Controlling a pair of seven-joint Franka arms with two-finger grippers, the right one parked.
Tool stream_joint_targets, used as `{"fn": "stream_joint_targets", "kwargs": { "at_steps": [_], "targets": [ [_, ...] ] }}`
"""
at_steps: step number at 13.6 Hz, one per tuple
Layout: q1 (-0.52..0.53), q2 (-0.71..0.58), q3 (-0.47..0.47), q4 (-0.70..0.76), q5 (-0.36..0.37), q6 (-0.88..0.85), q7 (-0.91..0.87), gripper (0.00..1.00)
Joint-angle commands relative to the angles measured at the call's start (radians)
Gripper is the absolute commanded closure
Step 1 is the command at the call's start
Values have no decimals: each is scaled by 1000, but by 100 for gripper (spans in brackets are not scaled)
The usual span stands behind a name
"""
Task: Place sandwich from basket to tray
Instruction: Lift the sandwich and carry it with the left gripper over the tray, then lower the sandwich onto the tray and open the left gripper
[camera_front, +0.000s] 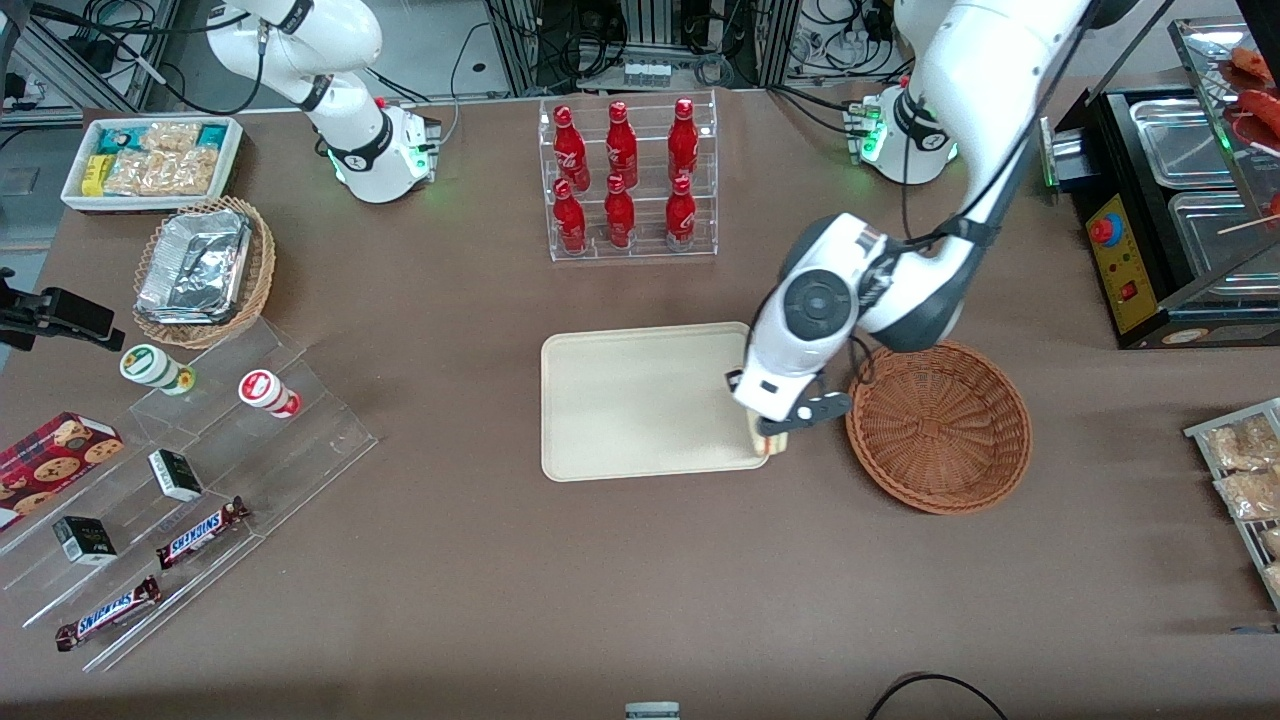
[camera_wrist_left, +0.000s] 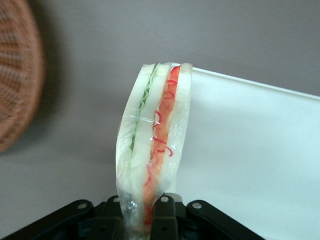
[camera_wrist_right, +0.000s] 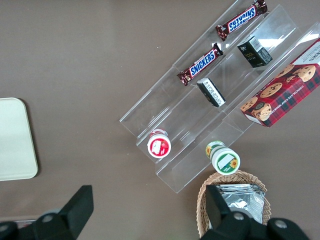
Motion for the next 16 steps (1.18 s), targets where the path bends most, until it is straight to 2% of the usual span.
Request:
{"fn": "stream_joint_targets", "kwargs": {
  "at_steps": [1,4,7,16],
  "targets": [
    [-102,111,8,148,38,-21,-102,100],
    [-188,205,8,247,89,-21,-226,100],
    [-247,260,10,300,107,-24,-251,100],
    [-276,303,19,314,110,-22,-272,100]
  ]
}}
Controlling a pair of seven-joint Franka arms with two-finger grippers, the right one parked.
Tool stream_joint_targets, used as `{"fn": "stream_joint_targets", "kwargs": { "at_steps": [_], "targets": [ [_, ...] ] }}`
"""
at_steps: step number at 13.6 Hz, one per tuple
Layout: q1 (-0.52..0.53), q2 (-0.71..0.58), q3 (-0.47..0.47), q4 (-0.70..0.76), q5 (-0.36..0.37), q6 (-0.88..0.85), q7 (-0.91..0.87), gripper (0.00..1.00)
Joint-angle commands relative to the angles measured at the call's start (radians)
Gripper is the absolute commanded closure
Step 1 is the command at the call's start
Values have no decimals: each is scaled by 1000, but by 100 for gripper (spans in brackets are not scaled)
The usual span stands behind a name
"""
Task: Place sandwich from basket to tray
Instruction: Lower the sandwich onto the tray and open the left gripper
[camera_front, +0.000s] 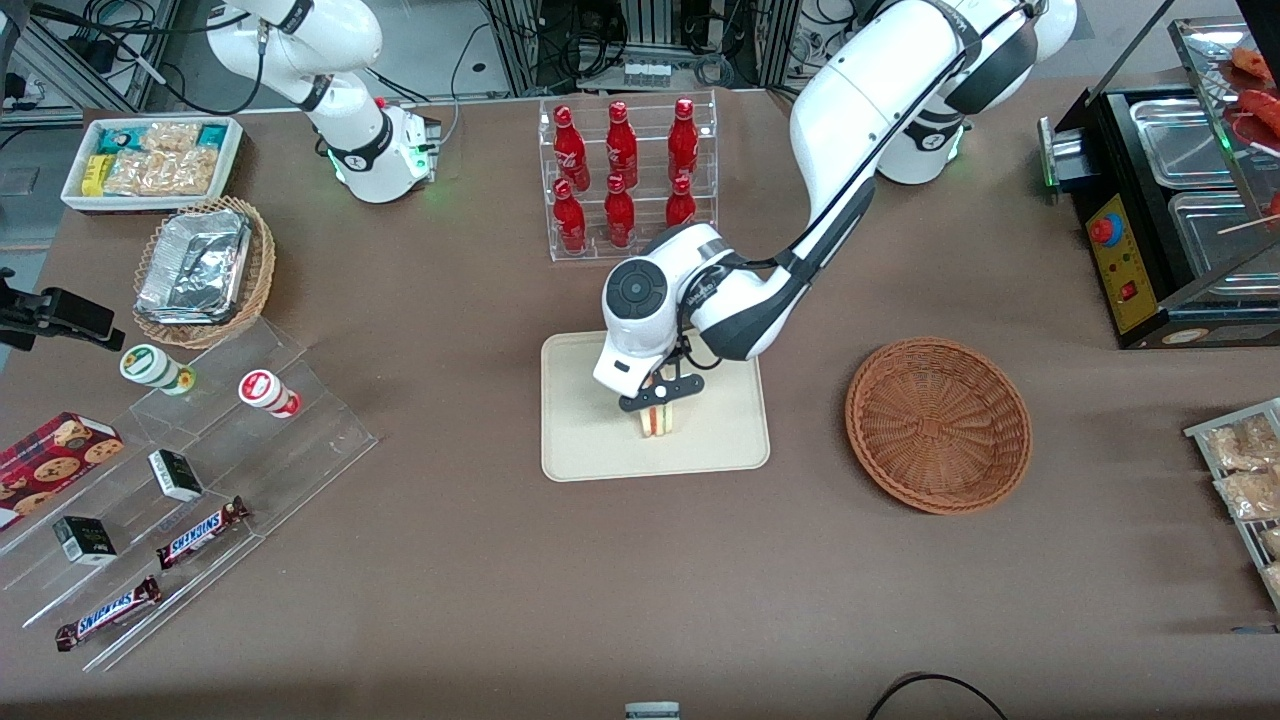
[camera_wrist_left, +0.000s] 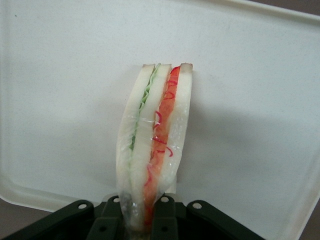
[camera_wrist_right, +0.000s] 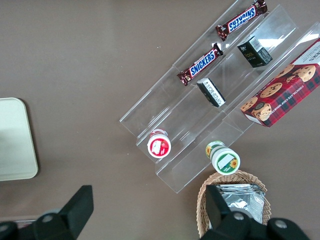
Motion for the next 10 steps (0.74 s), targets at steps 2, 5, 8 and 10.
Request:
{"fn": "stream_joint_targets", "kwargs": {
  "at_steps": [2,5,8,10],
  "targets": [
    [-25,22,21,39,24,-19,-50,98],
    [-25,20,21,39,59,-19,-50,0],
    [-16,7,20,42,77,-22,-50,0],
    [-14,3,17,90,72,-54,-50,0]
  ]
}}
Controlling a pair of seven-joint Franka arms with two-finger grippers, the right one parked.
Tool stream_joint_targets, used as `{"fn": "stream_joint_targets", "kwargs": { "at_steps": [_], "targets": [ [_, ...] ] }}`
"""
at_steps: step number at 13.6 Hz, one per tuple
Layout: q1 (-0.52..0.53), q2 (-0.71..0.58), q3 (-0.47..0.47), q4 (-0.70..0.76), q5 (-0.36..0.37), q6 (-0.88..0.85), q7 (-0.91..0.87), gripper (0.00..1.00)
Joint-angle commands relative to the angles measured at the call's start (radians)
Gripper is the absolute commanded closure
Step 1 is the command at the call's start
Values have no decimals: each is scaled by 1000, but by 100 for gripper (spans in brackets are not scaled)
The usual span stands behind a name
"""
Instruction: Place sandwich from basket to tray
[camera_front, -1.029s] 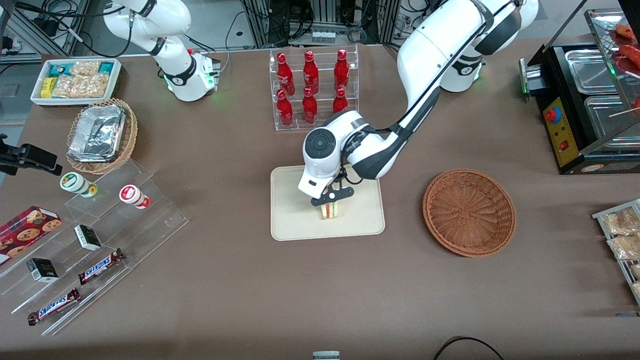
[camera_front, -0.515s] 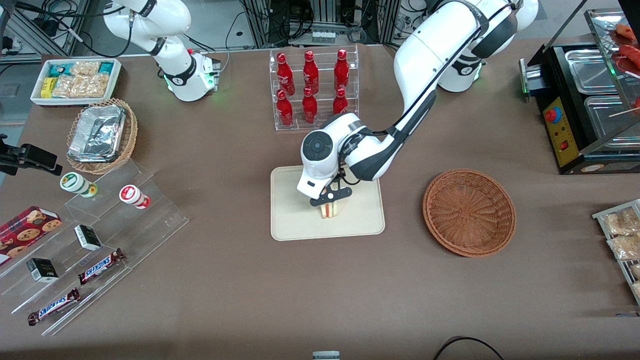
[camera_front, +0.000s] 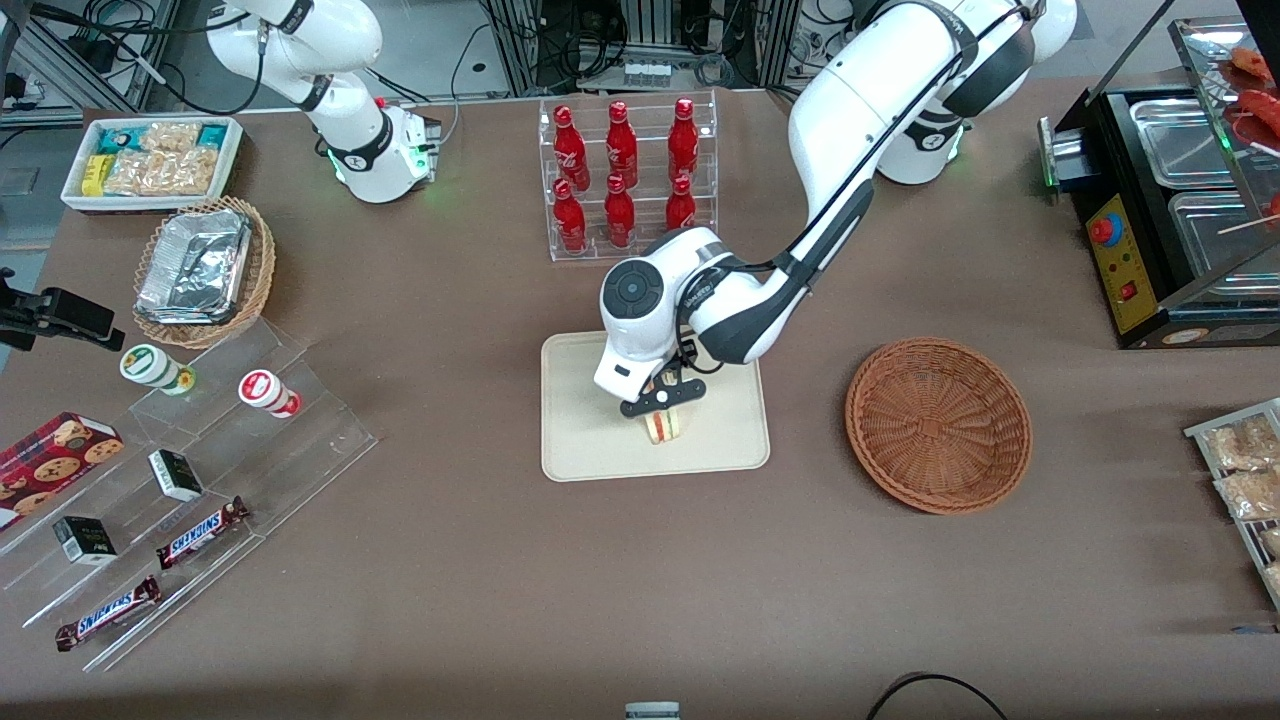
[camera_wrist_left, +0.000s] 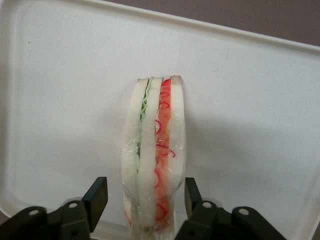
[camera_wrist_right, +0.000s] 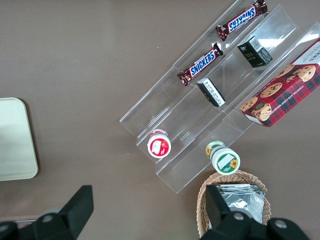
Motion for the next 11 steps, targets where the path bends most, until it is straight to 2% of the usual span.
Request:
{"fn": "stream_joint_targets", "kwargs": {
  "at_steps": [1,5,8,11],
  "targets": [
    [-13,-8,4,93,14,-93,-19,0],
    [-2,-24,-1,184,5,-239,15,0],
    [16,-79,10,182,-10,-302,195,0],
    [114,-146,22,134,-18,-370,232,0]
  ]
}}
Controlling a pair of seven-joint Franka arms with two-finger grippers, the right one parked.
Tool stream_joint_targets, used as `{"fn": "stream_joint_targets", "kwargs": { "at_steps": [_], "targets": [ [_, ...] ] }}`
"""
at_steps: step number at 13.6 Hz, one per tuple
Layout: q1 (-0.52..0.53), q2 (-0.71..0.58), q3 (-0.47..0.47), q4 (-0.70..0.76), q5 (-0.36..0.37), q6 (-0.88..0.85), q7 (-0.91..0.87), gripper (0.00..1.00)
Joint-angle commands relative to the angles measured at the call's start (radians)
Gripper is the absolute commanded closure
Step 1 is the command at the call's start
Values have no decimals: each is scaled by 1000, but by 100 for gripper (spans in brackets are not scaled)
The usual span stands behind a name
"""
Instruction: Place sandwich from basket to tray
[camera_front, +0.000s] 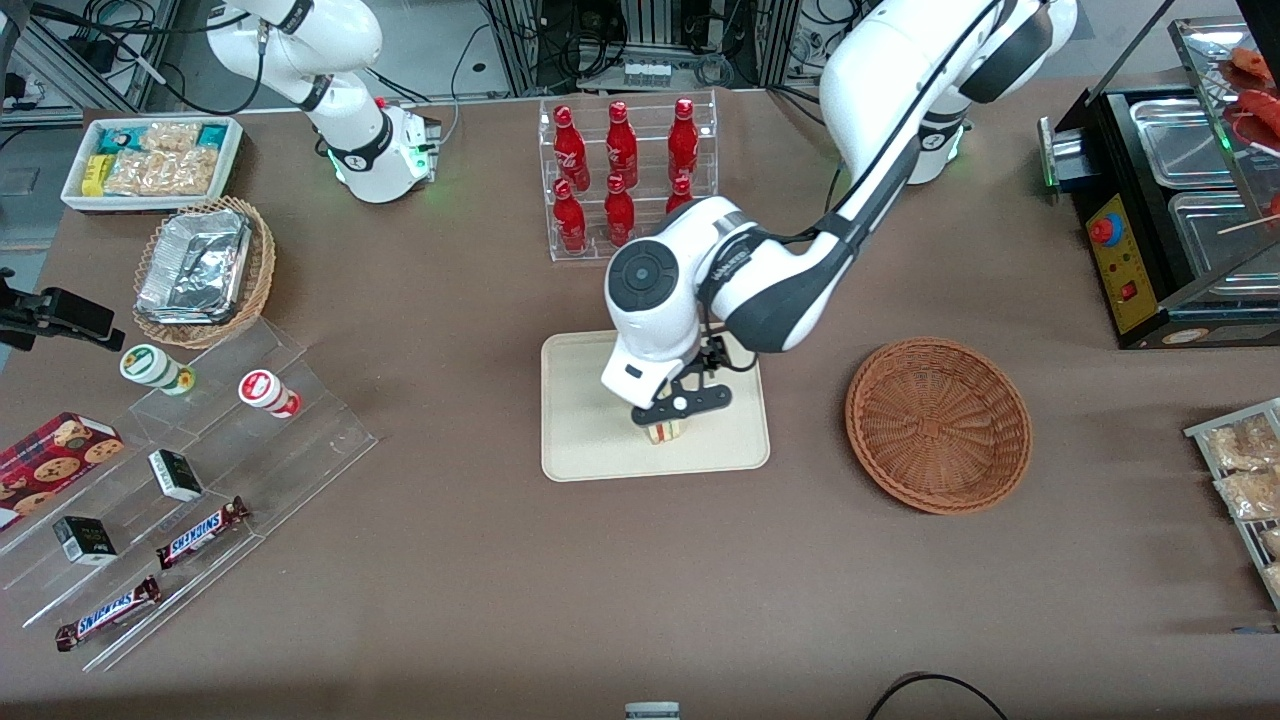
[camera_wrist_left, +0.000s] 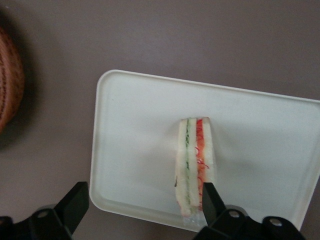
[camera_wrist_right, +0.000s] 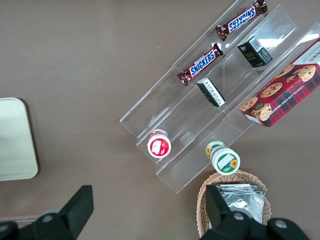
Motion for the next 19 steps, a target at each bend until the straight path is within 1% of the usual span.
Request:
{"fn": "stream_joint_targets", "kwargs": {
  "at_steps": [1,4,6,9,11,13,14,15,19],
  "targets": [
    [102,-98,2,-108,-18,-29,108,0],
    [220,-193,0,-214,-44,-26,281,0],
    [278,-254,0,-286,-59,-21,371,0],
    [373,-349,0,-381,-64,-18,500,0],
    [435,-446,11,-435,-140,-29,626,0],
    [432,-548,84,-510,-171,-35,770,0],
    [430,-581,118,-515,-209,-63,842,0],
    [429,-604,153,-510,-224,-104,919,0],
    [429,-681,256,-490,-247,-227,1131,0]
  ]
}}
